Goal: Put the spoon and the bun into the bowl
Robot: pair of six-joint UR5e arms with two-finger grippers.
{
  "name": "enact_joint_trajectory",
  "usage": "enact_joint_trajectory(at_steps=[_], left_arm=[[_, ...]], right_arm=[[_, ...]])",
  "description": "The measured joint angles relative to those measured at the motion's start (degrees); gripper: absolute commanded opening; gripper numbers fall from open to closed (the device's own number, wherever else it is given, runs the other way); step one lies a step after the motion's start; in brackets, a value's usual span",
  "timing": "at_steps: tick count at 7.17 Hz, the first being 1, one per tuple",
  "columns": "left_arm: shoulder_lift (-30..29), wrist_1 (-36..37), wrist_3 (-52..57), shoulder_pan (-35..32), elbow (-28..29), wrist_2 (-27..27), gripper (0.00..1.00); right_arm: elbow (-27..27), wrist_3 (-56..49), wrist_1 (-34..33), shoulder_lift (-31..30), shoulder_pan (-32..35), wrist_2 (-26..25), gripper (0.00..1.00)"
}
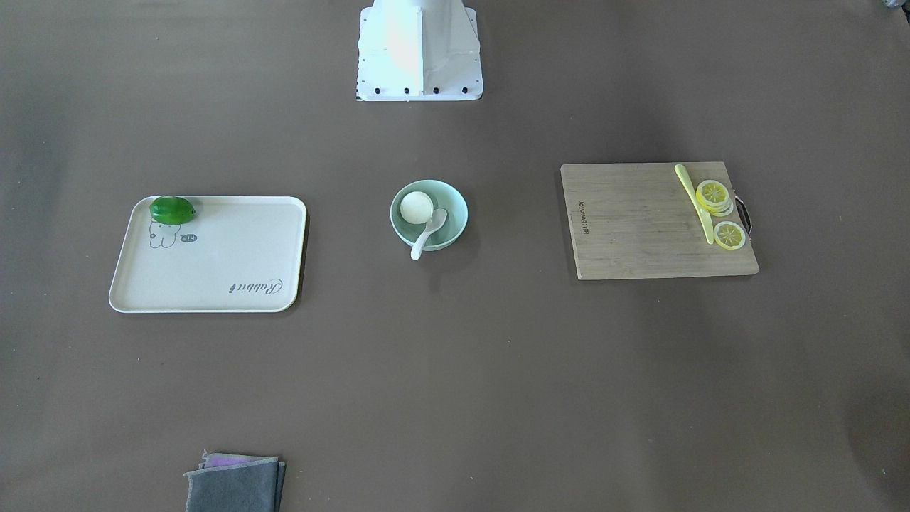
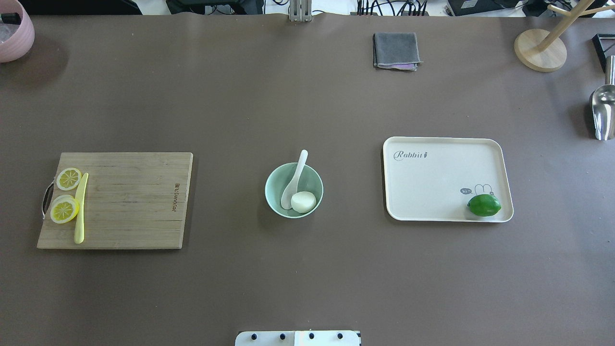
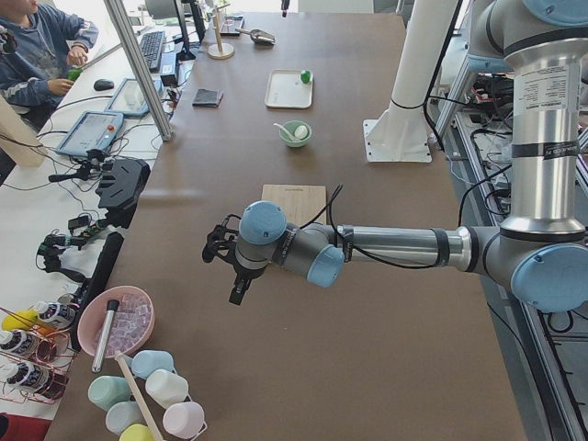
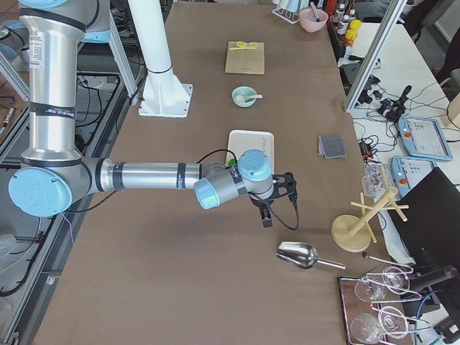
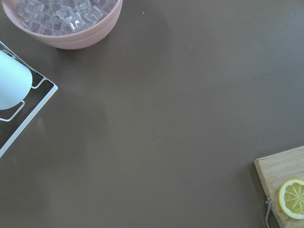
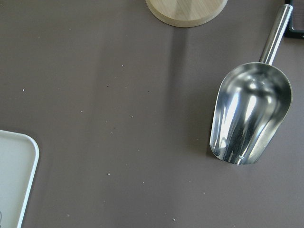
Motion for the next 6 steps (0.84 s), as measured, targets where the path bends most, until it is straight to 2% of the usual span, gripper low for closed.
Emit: enact_joint_trajectory(at_steps=[6], left_arm=[[-1.3, -0.7, -1.6, 0.0, -0.6, -0.1, 0.98]], right_arm=[[-1.5, 0.4, 0.1, 1.0, 0.0, 0.1, 1.0]])
